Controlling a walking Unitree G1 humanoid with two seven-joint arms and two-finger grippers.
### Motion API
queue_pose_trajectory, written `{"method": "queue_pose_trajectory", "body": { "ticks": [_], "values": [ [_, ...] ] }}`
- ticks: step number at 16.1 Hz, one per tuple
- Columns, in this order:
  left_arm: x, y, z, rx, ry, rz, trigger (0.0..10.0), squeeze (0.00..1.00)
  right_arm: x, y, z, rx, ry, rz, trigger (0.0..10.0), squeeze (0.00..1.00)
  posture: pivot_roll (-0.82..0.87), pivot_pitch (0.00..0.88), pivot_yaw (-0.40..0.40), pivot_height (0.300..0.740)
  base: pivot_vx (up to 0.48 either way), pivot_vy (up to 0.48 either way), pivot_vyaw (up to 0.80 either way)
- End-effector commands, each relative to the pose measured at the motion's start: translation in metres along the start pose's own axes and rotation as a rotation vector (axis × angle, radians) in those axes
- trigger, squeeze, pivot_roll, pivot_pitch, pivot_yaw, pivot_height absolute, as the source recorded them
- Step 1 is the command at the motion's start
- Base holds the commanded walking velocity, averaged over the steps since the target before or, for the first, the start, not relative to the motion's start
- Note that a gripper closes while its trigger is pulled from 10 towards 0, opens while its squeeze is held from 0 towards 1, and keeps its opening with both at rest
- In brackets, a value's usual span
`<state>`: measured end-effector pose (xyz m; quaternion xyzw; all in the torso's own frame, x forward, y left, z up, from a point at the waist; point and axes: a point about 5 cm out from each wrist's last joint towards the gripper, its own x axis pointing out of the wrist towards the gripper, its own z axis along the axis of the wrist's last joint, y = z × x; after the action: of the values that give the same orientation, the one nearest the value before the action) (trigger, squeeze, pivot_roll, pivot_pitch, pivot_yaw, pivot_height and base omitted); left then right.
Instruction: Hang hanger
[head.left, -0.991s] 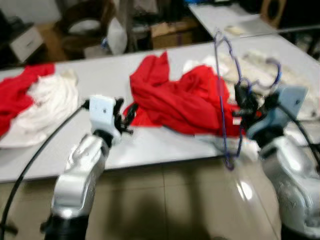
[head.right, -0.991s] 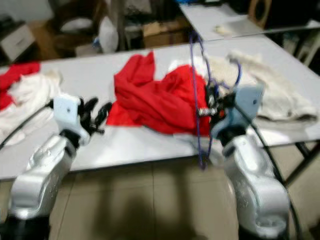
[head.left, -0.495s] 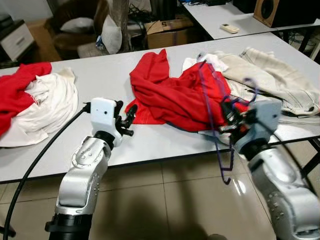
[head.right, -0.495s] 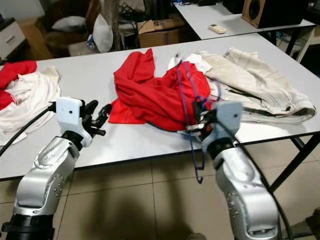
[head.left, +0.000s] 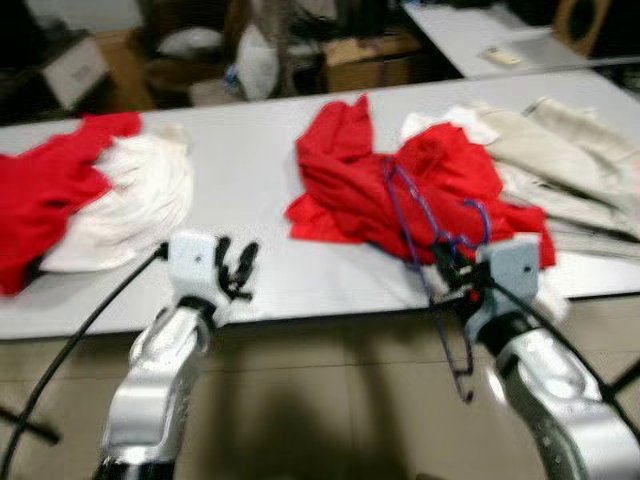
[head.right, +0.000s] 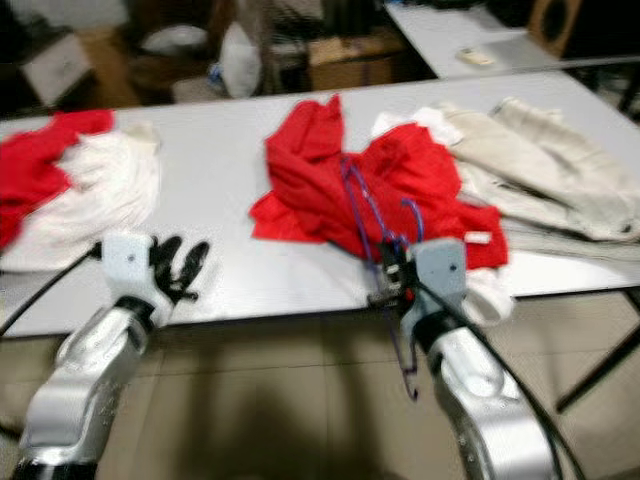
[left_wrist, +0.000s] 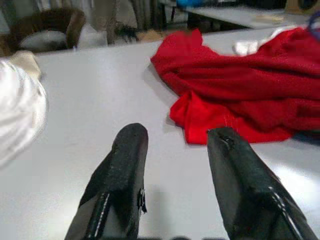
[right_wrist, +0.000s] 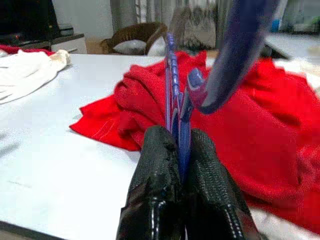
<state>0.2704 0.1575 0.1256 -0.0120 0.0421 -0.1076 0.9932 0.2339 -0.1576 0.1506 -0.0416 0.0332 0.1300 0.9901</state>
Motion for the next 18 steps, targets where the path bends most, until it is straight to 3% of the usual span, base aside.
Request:
{"method": "queue_pose_trajectory", "body": {
  "ticks": [1, 7, 10, 15, 18],
  "values": [
    [0.002, 0.002, 0.007, 0.029, -0.017, 0.014, 10.0, 0.0, -0.001, 0.003, 0.005, -0.017, -0.03, 0.013, 10.0, 0.0, -0.1, 0.0, 0.119, 0.74, 0.0, 0.311, 0.0],
    [-0.003, 0.005, 0.008, 0.005, -0.023, 0.027, 10.0, 0.0, -0.003, 0.004, 0.0, 0.049, -0.031, 0.0, 10.0, 0.0, -0.11, 0.0, 0.113, 0.74, 0.0, 0.312, 0.0],
    [-0.006, 0.001, 0.001, -0.036, -0.007, 0.034, 10.0, 0.0, -0.009, -0.005, -0.018, 0.067, 0.063, -0.032, 10.0, 0.0, -0.12, 0.0, 0.101, 0.74, 0.0, 0.312, 0.0],
    [-0.012, 0.003, -0.003, -0.024, -0.007, 0.09, 10.0, 0.0, -0.001, -0.008, -0.022, 0.025, 0.086, 0.013, 10.0, 0.0, -0.09, 0.0, 0.037, 0.74, 0.0, 0.31, 0.0],
    [-0.015, 0.001, -0.003, -0.02, -0.007, 0.089, 10.0, 0.0, -0.001, -0.009, -0.025, 0.047, 0.094, 0.012, 10.0, 0.0, -0.08, 0.0, 0.027, 0.74, 0.0, 0.314, 0.0]
  ]
}}
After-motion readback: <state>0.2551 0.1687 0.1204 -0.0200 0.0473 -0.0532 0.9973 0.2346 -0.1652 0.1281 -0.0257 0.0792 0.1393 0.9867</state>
